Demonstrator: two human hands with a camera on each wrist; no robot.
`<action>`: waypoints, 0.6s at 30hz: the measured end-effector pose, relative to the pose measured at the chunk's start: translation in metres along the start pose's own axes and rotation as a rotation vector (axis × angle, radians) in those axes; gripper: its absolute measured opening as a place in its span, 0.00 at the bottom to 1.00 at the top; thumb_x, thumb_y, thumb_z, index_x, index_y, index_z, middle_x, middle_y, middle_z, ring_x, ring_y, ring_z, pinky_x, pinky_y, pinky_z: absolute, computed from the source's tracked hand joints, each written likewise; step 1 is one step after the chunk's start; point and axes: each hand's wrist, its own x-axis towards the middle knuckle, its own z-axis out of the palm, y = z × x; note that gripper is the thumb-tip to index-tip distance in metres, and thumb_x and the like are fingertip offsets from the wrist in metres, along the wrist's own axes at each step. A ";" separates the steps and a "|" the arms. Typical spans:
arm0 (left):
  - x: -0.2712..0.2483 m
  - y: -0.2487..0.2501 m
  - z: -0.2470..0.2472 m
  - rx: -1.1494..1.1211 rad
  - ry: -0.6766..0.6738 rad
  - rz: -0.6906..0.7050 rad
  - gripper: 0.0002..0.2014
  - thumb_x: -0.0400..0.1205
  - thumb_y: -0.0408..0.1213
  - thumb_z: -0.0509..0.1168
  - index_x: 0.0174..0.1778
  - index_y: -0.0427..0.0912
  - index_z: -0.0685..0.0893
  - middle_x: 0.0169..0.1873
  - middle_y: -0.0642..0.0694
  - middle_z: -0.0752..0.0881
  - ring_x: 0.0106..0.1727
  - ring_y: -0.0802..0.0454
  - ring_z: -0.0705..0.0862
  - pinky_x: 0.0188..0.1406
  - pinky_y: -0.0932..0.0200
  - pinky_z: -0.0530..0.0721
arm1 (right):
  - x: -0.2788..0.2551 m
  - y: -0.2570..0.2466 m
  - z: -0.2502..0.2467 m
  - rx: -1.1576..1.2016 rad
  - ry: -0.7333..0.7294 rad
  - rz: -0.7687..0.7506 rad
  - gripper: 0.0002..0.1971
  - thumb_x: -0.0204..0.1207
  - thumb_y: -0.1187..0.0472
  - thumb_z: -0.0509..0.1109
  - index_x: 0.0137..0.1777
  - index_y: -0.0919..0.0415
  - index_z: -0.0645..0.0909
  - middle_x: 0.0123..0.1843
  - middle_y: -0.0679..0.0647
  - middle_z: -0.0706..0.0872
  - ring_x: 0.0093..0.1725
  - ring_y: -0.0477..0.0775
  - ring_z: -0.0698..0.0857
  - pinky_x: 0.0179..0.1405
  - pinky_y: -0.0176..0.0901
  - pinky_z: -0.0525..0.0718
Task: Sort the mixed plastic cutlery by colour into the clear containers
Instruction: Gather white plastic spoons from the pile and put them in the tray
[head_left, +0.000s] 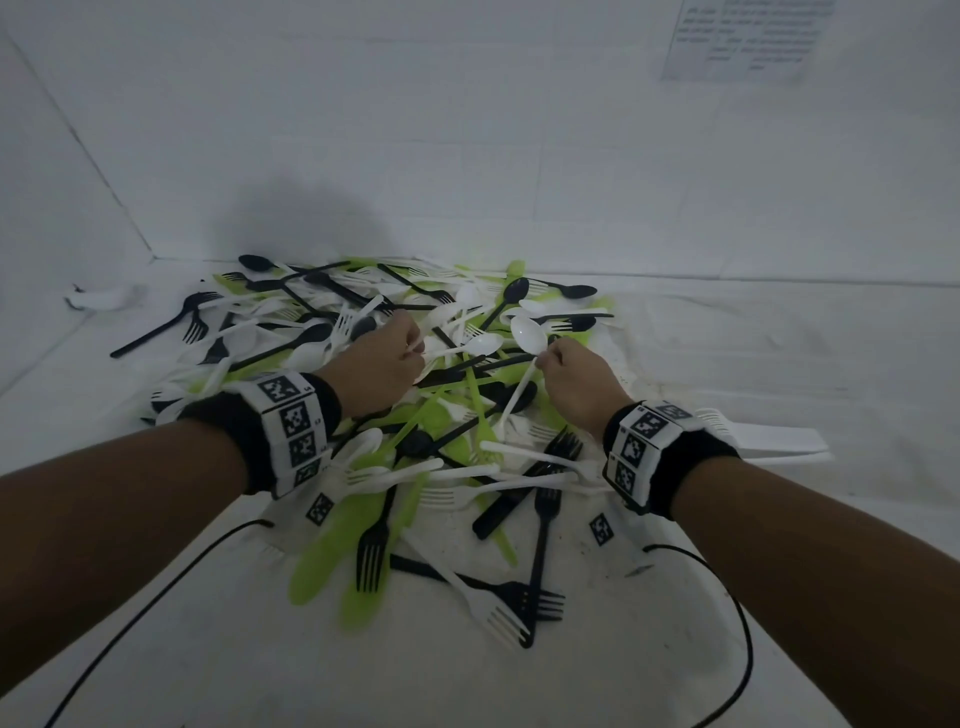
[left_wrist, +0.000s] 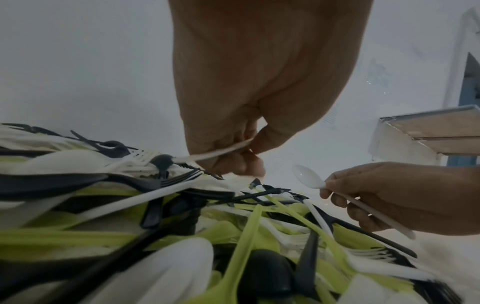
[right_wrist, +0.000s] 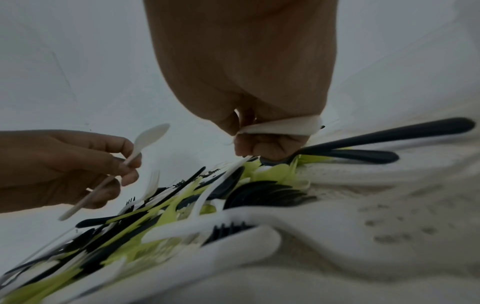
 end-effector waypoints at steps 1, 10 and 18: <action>0.001 -0.001 -0.001 0.037 0.030 0.000 0.06 0.89 0.34 0.57 0.46 0.42 0.70 0.40 0.43 0.77 0.31 0.51 0.72 0.25 0.63 0.73 | 0.002 -0.001 0.001 -0.003 0.002 -0.005 0.12 0.90 0.55 0.55 0.53 0.62 0.75 0.46 0.54 0.81 0.45 0.56 0.78 0.44 0.49 0.75; 0.051 -0.002 0.011 0.565 0.045 0.206 0.10 0.89 0.46 0.61 0.54 0.47 0.84 0.54 0.49 0.79 0.54 0.47 0.83 0.55 0.48 0.82 | 0.012 -0.012 0.011 -0.047 -0.034 -0.014 0.15 0.90 0.51 0.54 0.57 0.62 0.76 0.47 0.53 0.83 0.44 0.52 0.79 0.44 0.49 0.74; 0.083 0.003 0.025 0.656 -0.118 0.140 0.07 0.82 0.43 0.70 0.44 0.47 0.78 0.49 0.46 0.84 0.53 0.42 0.84 0.56 0.44 0.84 | 0.018 -0.001 0.009 -0.057 -0.023 0.043 0.14 0.90 0.52 0.55 0.57 0.61 0.75 0.50 0.56 0.84 0.49 0.57 0.82 0.47 0.50 0.77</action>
